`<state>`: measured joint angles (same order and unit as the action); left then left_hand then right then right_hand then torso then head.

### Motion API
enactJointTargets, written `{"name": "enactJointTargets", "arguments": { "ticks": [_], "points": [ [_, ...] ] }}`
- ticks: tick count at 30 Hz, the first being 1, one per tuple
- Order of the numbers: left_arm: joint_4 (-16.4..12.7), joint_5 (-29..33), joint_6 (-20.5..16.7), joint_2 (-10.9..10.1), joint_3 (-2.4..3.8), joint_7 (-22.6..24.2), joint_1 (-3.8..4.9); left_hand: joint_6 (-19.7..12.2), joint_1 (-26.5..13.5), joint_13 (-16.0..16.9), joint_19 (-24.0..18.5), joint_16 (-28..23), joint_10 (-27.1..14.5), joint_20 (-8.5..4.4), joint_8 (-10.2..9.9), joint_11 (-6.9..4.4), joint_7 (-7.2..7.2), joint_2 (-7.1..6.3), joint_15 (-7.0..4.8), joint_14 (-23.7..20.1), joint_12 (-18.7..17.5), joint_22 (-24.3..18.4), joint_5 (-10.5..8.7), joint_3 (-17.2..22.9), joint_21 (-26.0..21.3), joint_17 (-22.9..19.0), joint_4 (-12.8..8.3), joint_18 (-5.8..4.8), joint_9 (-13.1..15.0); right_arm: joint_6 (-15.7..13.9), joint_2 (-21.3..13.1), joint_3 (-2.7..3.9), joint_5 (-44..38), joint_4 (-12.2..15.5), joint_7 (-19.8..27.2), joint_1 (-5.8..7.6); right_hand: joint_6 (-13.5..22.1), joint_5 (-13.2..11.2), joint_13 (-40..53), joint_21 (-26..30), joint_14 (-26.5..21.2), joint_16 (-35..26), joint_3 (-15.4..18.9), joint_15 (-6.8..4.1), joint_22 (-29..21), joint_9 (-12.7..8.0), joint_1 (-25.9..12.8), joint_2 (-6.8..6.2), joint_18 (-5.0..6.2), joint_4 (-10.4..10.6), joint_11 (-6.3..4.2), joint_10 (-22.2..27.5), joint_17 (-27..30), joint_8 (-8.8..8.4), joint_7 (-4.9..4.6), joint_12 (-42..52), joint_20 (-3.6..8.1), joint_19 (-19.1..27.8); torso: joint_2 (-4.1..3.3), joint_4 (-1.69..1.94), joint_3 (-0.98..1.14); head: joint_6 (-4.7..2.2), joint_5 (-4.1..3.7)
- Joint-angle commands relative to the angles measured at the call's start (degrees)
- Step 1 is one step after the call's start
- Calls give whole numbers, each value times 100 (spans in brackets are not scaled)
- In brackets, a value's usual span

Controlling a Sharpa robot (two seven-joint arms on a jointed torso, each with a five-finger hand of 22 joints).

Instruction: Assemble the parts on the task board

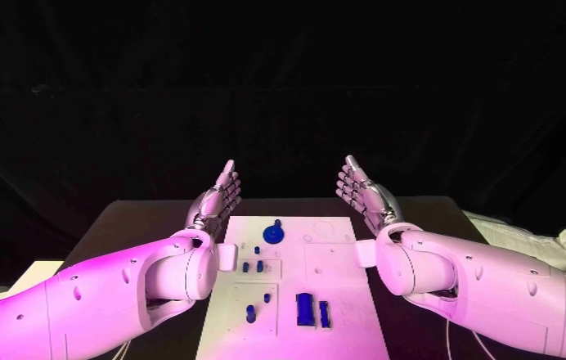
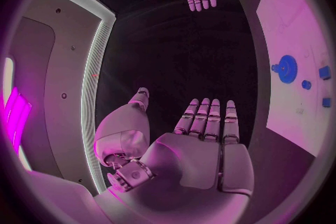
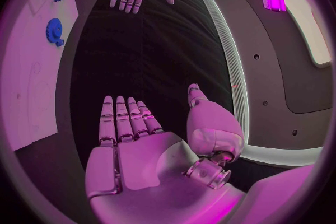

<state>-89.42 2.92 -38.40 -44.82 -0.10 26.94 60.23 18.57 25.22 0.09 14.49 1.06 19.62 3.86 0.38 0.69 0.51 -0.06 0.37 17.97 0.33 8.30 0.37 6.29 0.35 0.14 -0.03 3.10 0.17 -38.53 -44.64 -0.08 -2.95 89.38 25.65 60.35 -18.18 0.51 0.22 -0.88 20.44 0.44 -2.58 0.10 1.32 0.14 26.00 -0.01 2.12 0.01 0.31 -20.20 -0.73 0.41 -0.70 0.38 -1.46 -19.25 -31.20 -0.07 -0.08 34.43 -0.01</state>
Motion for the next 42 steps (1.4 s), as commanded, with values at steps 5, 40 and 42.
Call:
{"name": "enactJointTargets", "arguments": {
  "ticks": [5,40,42],
  "points": [
    [-54,-292,-572,13,10,285,-7,-783,-1060,-9,-595,-106,-824,-386,-38,-69,-51,6,-37,-757,-33,-350,-37,-629,-35,-14,3,-310,-17,-559,-5,8,295,58,414,-19,765,-51,-22,88,-859,-44,258,-10,-132,-14,-1093,1,-212,-1,-31,848,73,-41,70,-38,146,813,2,7,8,-5,1],
    [-54,-292,-572,13,10,285,-7,-1857,-2522,-9,-1449,-106,-1962,-386,-38,-69,-51,6,-37,-1797,-33,-830,-37,-629,-35,-14,3,-310,-17,-559,-5,8,295,58,414,-19,1818,-51,-22,88,-2044,-44,258,-10,-132,-14,-2600,1,-212,-1,-31,2020,73,-41,70,-38,146,1925,2,7,8,-5,1],
    [-54,-292,-572,13,10,285,-7,-1857,-2522,-9,-1449,-106,-1962,-386,-38,-69,-51,6,-37,-1797,-33,-830,-37,-629,-35,-14,3,-310,-17,-559,-5,8,295,58,414,-19,1818,-51,-22,88,-2044,-44,258,-10,-132,-14,-2600,1,-212,-1,-31,2020,73,-41,70,-38,146,1925,2,7,8,-5,1]
  ]
}}
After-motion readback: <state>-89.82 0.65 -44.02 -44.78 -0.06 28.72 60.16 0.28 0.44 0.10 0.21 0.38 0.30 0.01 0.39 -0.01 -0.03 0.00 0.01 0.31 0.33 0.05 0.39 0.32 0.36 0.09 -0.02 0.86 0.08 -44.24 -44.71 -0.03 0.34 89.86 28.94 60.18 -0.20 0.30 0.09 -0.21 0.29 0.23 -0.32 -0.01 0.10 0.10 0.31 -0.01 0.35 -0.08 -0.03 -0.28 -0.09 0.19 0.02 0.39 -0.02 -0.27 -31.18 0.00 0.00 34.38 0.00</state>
